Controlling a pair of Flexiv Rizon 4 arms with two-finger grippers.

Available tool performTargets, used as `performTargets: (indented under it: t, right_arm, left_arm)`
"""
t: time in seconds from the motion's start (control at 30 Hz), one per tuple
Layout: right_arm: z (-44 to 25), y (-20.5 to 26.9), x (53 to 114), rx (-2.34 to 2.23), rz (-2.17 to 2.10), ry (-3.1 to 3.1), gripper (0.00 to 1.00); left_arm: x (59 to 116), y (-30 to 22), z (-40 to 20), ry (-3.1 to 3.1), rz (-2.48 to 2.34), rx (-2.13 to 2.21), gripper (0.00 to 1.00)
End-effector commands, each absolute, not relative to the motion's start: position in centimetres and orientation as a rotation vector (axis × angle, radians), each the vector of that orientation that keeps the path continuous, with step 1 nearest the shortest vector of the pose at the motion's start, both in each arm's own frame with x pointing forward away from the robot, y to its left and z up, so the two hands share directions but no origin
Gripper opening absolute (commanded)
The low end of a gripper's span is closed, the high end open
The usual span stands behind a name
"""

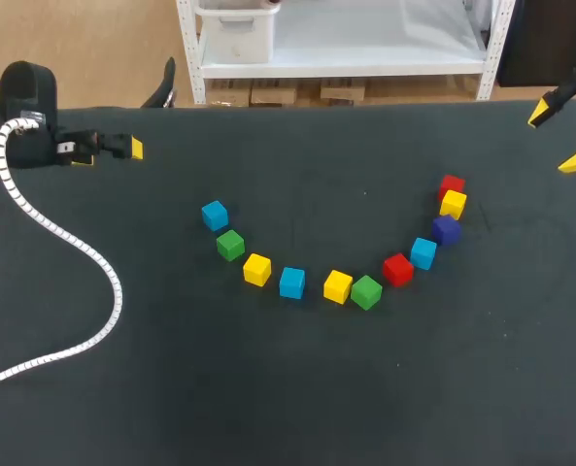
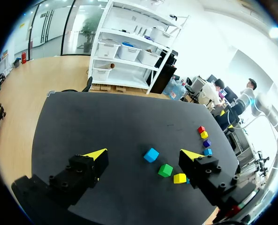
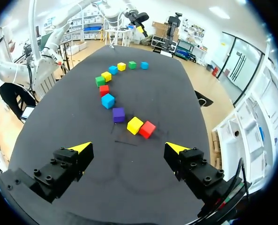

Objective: Place the blue cubes, place green cubes on the blue cubes, place the yellow cubes on the green cubes, then place the red cubes on the yellow cubes, and place purple cube on the red cubes.

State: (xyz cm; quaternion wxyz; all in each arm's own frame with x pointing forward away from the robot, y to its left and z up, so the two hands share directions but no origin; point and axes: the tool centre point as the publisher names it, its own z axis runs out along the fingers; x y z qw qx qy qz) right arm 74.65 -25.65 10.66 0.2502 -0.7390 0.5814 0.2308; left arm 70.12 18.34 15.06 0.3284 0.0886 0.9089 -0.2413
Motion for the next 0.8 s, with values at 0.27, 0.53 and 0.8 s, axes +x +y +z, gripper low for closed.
performTargets:
  t: [0.27, 0.53, 0.8]
  right_arm:
    - [10.7, -25.6, 74.3, -2.009, 0.618, 1.584, 1.0]
    - [10.7, -25.6, 74.3, -2.009, 0.618, 1.584, 1.0]
    - [10.7, -25.6, 74.3, -2.009, 0.618, 1.584, 1.0]
  left_arm:
    - [70.4, 20.3, 15.7, 2.311, -0.597, 0.599, 1.0]
    - [70.4, 19.7, 16.8, 2.17, -0.531, 1.247, 1.0]
    - [68.9, 18.0, 16.6, 1.927, -0.514, 1.876, 1.0]
